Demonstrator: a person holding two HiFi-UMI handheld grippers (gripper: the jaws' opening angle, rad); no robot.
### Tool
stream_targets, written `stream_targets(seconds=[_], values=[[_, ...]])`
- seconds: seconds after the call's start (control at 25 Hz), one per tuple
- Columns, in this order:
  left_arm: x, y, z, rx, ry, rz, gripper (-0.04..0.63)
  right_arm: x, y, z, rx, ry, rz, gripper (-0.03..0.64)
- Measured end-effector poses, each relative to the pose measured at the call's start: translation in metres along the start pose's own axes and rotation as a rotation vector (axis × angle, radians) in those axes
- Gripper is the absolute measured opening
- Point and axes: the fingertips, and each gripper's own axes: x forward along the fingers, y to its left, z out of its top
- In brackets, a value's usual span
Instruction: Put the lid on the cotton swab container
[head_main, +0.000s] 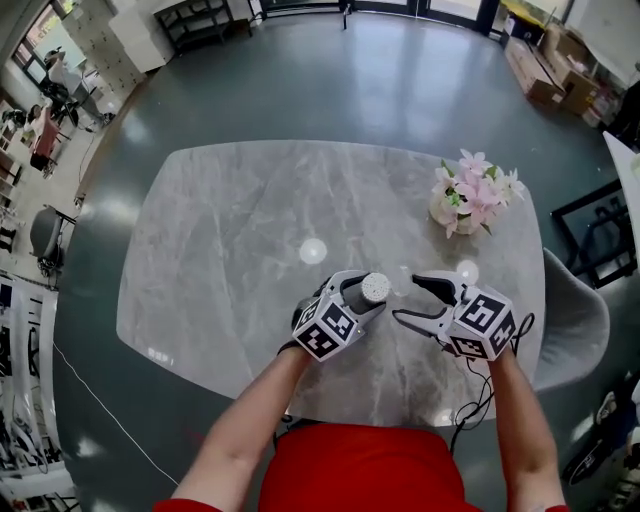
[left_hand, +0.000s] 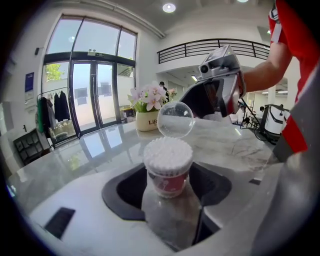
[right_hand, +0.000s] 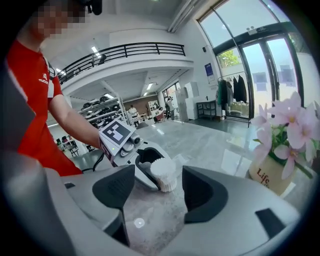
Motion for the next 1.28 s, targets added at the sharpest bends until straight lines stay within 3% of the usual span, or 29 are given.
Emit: stream_targets(seconds=[0.36, 0.56, 0.68, 0.8, 1.0, 1.28], values=[[0.003, -0.003, 0.003, 0.005, -0.014, -0.012, 0.298, 0.035, 0.023, 0.013, -0.119, 0.119, 0.094, 0.312], [0.003, -0.005, 0.004, 0.014, -0.023, -0.025, 0.298, 0.053, 0.027, 0.014, -0.059, 0.174, 0.143, 0.209], [0.004, -0.006, 0.003, 0.014, -0.026, -0.030, 0.299, 0.057, 0.017, 0.017, -0.014, 0.168, 0.102, 0.136], [0.005, -0.006, 0.004, 0.014, -0.028, -0.030, 0.299, 0.060, 0.008, 0.014, -0.040, 0.192, 0.029, 0.048], [0.004, -0.006, 0.005, 0.005, -0.017, -0.009, 0.298, 0.064, 0.013, 0.011, -0.185, 0.247, -0.072, 0.043], [0.007, -0.005, 0.004, -0.001, -0.010, 0.006, 0.298, 0.066, 0.012, 0.011, -0.173, 0.282, -0.098, 0.044]])
